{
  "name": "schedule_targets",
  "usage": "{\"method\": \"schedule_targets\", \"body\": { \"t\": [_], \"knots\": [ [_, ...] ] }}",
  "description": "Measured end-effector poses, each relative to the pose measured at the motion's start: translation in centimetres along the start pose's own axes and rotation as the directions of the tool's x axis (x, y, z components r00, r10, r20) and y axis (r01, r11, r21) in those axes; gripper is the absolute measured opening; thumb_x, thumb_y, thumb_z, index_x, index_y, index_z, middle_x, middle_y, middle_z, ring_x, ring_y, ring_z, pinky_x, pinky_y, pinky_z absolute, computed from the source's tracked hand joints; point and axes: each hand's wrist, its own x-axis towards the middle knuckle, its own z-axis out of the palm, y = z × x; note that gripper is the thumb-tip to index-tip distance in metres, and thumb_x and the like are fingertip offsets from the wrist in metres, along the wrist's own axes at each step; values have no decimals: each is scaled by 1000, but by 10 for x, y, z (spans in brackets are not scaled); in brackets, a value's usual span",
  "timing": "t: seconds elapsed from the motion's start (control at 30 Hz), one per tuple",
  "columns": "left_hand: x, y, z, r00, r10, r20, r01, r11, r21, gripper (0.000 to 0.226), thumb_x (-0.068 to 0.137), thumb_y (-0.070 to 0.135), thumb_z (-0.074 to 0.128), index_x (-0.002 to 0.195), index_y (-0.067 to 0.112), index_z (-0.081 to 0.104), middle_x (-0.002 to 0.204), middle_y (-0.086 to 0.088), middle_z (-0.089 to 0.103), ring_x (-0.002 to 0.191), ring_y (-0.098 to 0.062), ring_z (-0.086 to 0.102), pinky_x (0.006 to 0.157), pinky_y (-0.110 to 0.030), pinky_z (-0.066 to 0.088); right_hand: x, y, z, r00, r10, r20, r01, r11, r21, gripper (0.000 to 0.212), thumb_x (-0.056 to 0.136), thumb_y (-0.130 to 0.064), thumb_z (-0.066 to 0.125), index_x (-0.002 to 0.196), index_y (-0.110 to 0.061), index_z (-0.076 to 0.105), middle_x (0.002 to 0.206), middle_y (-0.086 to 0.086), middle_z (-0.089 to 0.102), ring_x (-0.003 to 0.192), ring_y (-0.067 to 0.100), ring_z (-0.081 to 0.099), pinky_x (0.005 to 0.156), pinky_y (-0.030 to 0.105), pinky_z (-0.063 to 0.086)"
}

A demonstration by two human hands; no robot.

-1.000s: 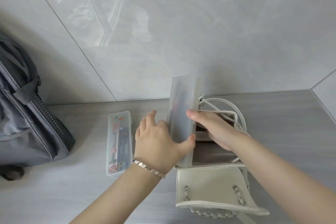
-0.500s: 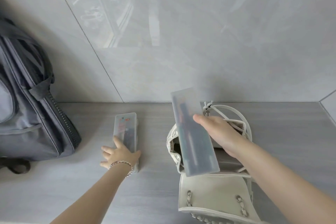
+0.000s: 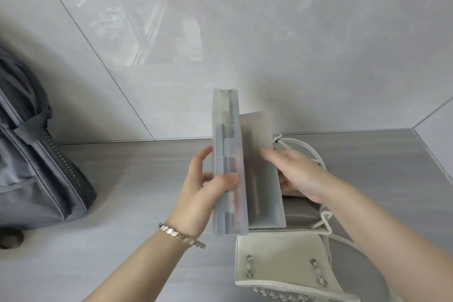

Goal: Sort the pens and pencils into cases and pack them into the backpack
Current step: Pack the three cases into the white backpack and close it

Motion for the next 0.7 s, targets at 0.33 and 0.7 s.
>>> {"method": "schedule_targets", "body": {
  "t": [0.33, 0.7],
  "knots": [
    [23, 1, 50, 997, -49, -55, 62, 962, 265, 92, 41, 60, 54, 126, 49, 22, 124, -1, 55, 113, -24, 55, 98, -45, 45, -34, 30, -124, 866, 46, -498, -43, 999, 16, 32, 95, -37, 44, 91, -12, 64, 94, 7, 68, 80, 21, 65, 68, 30, 52],
    [25, 1, 58, 998, 1, -62, 18, 952, 304, 83, 41, 57, 60, 116, 57, 24, 120, -9, 54, 100, -28, 61, 92, -48, 50, 4, 155, -125, 745, 275, -608, -455, 876, -162, 43, 99, -27, 35, 120, 6, 53, 125, 24, 55, 113, 36, 52, 83, 33, 41]
  ]
}}
